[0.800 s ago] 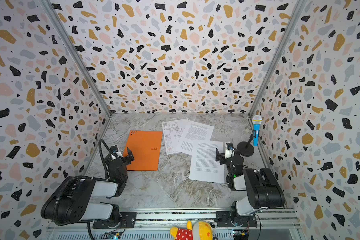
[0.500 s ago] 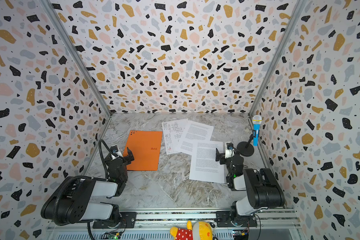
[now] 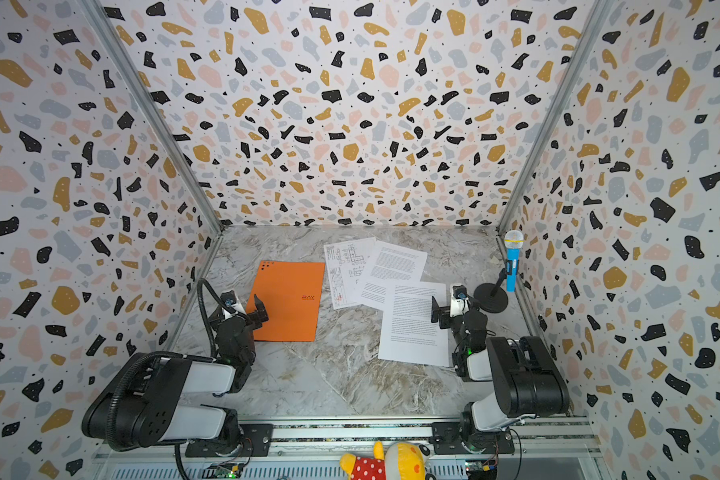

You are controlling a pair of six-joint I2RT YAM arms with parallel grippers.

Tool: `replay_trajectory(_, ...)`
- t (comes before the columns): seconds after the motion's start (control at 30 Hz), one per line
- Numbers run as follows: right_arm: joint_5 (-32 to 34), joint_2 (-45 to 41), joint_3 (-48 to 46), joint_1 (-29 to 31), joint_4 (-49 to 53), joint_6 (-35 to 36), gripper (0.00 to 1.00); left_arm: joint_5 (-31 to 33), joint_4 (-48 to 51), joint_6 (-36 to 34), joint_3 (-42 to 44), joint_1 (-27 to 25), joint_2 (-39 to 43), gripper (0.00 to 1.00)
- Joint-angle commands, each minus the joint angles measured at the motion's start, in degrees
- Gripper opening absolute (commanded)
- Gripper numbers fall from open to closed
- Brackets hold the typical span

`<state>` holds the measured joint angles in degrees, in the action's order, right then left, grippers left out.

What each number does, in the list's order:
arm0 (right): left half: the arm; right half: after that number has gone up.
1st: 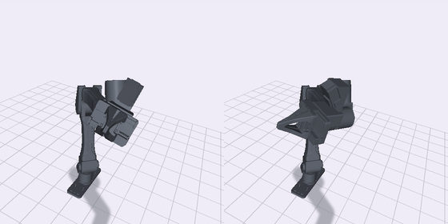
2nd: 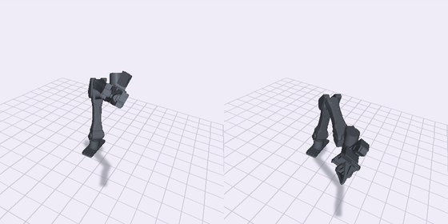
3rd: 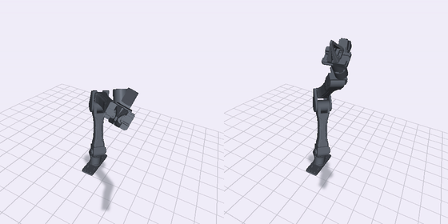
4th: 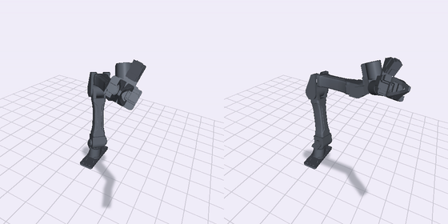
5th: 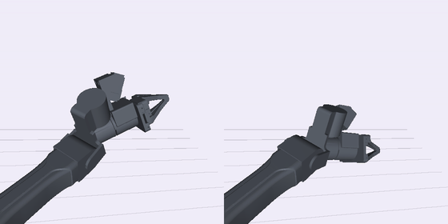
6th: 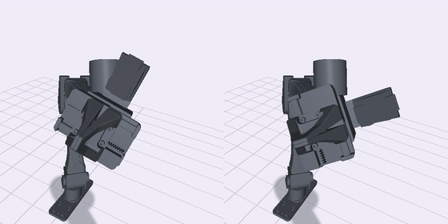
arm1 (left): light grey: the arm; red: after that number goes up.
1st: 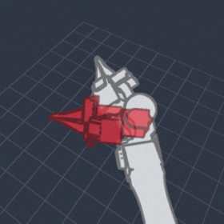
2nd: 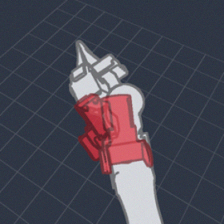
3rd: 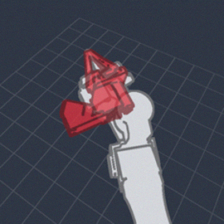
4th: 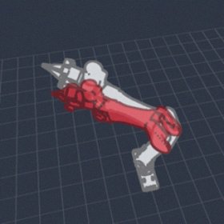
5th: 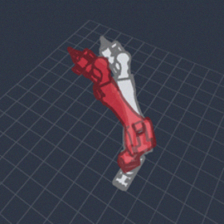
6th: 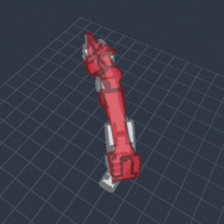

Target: Put the files into the folder

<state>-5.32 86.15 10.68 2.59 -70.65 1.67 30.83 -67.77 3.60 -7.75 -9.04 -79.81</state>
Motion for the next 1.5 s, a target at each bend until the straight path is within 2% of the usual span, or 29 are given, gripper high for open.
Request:
replay_trajectory(0.0, 0.2, -0.5, 1.5, 0.0, 0.0, -0.1, 0.99, 0.1, -2.8, -0.7, -0.7, 0.3, 0.0, 1.0)
replay_trajectory(0.23, -0.1, -0.6, 1.3, -0.2, -0.4, -0.4, 0.99, -0.8, -2.5, -1.0, -0.9, 0.3, 0.4, 0.99)
replay_trajectory(0.3, 1.7, -1.2, 1.5, -0.2, 0.3, -1.2, 0.99, -2.7, 2.7, -1.9, -3.1, 0.3, 2.2, 0.99)
replay_trajectory(0.37, 3.3, -4.3, 3.4, -1.0, 6.5, -2.7, 0.99, -0.8, 16.3, 0.1, -9.2, 0.3, 5.3, 0.99)
replay_trajectory(0.47, 4.3, -8.3, 9.5, -2.2, 21.9, -6.8, 0.99, 5.1, 38.7, 7.3, -20.0, 0.3, 7.2, 0.99)
replay_trajectory(0.53, 2.2, -9.8, 12.6, -2.5, 29.2, -10.3, 0.98, 6.3, 48.4, 11.5, -24.9, 0.3, 8.2, 0.99)
replay_trajectory(0.57, -0.8, -10.7, 13.8, -2.4, 31.6, -11.1, 0.96, 6.9, 50.8, 13.5, -26.1, 0.3, 8.9, 1.0)
replay_trajectory(0.7, -7.4, -13.1, 17.4, -1.6, 38.1, -18.4, 0.95, 8.6, 53.0, 19.0, -26.2, 0.5, 11.6, 0.99)
replay_trajectory(0.83, -15.0, -12.5, 19.8, 1.2, 39.2, -27.8, 0.9, 9.4, 61.0, 22.9, -27.9, 2.9, 9.1, 0.99)
replay_trajectory(0.93, -17.4, -9.7, 23.0, 5.9, 41.7, -31.8, 0.87, 3.8, 67.3, 25.2, -31.0, 7.7, 4.1, 0.99)
replay_trajectory(1.03, -18.8, -5.6, 26.1, 11.7, 42.4, -34.5, 0.86, -2.6, 68.5, 24.3, -32.4, 10.1, 0.9, 0.99)
replay_trajectory(1.23, -19.8, 2.9, 32.0, 22.2, 42.4, -38.3, 0.85, -6.7, 67.4, 22.0, -32.2, 10.1, -0.7, 1.0)
replay_trajectory(1.47, -23.0, 10.1, 37.2, 29.1, 43.2, -40.0, 0.83, -11.5, 68.0, 23.0, -32.9, 10.1, -4.6, 1.0)
